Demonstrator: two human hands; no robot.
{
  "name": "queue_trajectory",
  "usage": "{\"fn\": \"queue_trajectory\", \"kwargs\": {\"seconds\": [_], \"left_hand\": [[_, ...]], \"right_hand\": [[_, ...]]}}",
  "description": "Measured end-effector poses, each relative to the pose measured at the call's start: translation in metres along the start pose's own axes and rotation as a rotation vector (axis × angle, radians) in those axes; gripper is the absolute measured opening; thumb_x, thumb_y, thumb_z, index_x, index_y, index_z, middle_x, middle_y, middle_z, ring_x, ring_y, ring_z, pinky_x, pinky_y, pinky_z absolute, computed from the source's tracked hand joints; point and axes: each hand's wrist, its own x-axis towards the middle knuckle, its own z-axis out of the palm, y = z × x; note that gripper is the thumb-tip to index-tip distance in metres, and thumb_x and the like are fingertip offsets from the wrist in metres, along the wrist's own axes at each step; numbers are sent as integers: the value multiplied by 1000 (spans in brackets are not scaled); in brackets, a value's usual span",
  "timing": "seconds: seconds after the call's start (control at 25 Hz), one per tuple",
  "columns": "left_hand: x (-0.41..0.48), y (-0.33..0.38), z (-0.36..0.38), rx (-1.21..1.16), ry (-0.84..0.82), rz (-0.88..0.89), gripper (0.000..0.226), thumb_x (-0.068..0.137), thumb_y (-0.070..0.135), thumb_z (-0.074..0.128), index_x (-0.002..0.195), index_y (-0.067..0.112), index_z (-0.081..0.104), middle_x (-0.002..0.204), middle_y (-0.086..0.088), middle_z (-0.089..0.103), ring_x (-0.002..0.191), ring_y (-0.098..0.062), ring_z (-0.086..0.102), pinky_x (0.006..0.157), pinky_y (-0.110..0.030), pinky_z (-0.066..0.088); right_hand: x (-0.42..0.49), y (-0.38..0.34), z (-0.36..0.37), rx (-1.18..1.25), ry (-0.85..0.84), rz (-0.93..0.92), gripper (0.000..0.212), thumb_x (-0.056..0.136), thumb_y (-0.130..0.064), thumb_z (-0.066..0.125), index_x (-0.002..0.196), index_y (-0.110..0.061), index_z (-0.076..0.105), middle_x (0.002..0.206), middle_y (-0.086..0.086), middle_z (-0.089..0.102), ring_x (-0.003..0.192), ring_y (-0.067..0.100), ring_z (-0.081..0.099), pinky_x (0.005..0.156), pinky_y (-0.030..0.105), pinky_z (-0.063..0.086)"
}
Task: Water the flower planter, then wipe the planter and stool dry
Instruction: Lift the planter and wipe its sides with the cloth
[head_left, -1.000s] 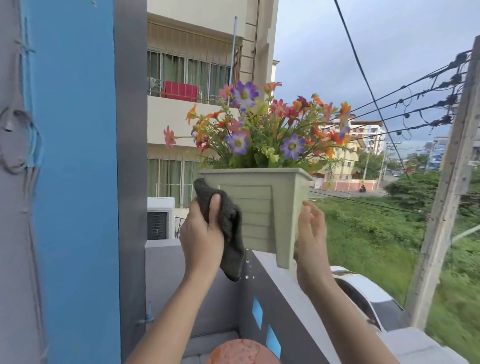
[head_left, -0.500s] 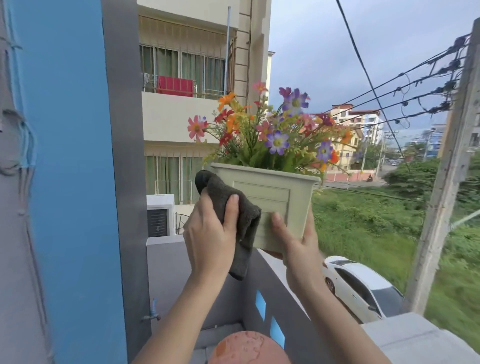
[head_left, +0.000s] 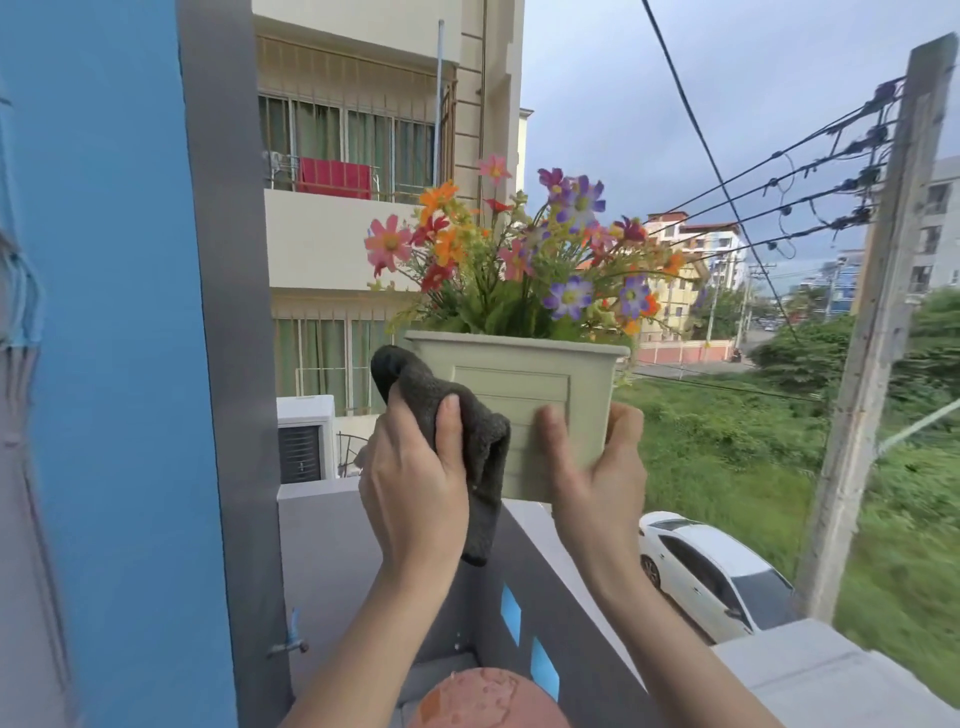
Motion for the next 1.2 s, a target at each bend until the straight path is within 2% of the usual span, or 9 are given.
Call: {"fn": "queue_trajectory", "kwargs": {"seconds": [0.08,0.16,0.28,0.44,0.64,0.72,0.88,1.0,1.2], "left_hand": [[-4,0,-1,2,-5,-32,75,94,60,19,117,-1,55,95,-18,67,87,-40,62,67,-42,48],[-5,1,-2,14,-2,-39,72,94,58,23,115,-2,56,93,-19,67,85,-40,63,66,-41,49],[3,2,-4,27,-8,12,62,92,51,34,122,0,55,98,-18,68,89,-38,64,68,-40,50],[10,7,-5,21,33,60,66,94,53,30,124,-1,52,98,-19,67,88,-38,64,68,-41,50],[3,15,-4,11,139,8,65,95,53,30,126,0,50,100,-18,65,90,-38,62,66,-41,49],[2,18,-4,6,146,-4,66,95,54,28,126,1,50,101,-17,65,91,-38,62,67,-41,49],[3,18,-5,-39,124,-42,66,93,56,29,127,4,50,104,-15,66,95,-36,62,71,-39,47],[7,15,-4,-1,60,48,68,93,55,30,129,0,46,102,-17,64,94,-37,61,70,-40,49],[-15,5,-5,82,-107,176,76,95,57,21,129,-7,44,98,-19,64,86,-37,65,58,-36,52]], "right_hand": [[1,2,-1,-43,-24,6,37,76,-62,58,80,-28,42,69,-10,62,64,3,60,57,29,49],[3,4,-2,-44,-64,10,37,77,-62,56,80,-26,44,72,-19,65,60,4,60,53,38,53],[5,5,-4,-65,-66,15,36,81,-60,55,81,-25,49,73,-25,65,57,5,61,55,32,50],[12,-5,-5,-42,-2,-42,34,84,-57,59,82,-24,52,74,-19,67,66,-1,61,55,16,41],[19,-10,-8,-110,-101,-22,23,85,-60,53,88,-37,53,74,-25,65,74,-14,59,58,6,39],[17,-11,-6,-87,-41,-40,26,83,-63,54,84,-38,50,73,-22,64,74,-11,60,60,10,42],[18,-13,-6,-22,-9,-86,35,78,-59,58,85,-25,55,72,-11,68,68,1,63,61,24,49],[22,-13,-8,8,37,-112,40,79,-59,59,84,-19,57,76,-9,68,65,7,61,64,32,50],[34,-12,-14,20,123,-130,50,78,-62,58,81,-12,55,75,16,62,70,32,56,65,46,47]]}}
